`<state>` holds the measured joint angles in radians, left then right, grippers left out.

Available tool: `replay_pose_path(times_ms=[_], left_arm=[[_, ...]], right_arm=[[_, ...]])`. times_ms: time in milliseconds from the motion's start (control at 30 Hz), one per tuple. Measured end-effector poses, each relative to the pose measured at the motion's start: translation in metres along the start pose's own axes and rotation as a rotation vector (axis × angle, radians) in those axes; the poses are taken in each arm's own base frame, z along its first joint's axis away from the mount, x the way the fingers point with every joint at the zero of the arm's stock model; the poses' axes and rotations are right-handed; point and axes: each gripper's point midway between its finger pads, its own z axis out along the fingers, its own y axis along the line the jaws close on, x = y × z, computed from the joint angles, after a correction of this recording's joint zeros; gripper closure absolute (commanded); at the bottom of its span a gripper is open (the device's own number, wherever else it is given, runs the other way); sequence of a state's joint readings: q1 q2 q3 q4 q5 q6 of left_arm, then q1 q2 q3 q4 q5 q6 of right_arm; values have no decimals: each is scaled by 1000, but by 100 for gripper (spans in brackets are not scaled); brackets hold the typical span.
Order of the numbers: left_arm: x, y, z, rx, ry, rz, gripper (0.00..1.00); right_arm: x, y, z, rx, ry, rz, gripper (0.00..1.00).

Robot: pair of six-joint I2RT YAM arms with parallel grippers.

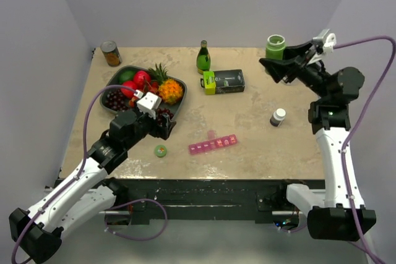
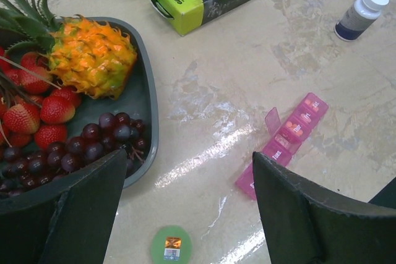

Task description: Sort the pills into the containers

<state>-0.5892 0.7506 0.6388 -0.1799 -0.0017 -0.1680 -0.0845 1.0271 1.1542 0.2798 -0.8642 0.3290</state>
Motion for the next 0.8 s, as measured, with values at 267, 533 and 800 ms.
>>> replay_pose_path(times_ms=[267, 533, 800], left_arm=[[1, -10, 1, 60, -2, 17, 13], [3, -50, 2, 293, -52, -27, 2], [1, -100, 15, 513, -4, -290, 1]], right_arm=[[76, 90, -19, -387, 151, -24, 100], [183, 111, -72, -562, 373, -73, 100], [250, 124, -120, -603, 524, -68, 100]])
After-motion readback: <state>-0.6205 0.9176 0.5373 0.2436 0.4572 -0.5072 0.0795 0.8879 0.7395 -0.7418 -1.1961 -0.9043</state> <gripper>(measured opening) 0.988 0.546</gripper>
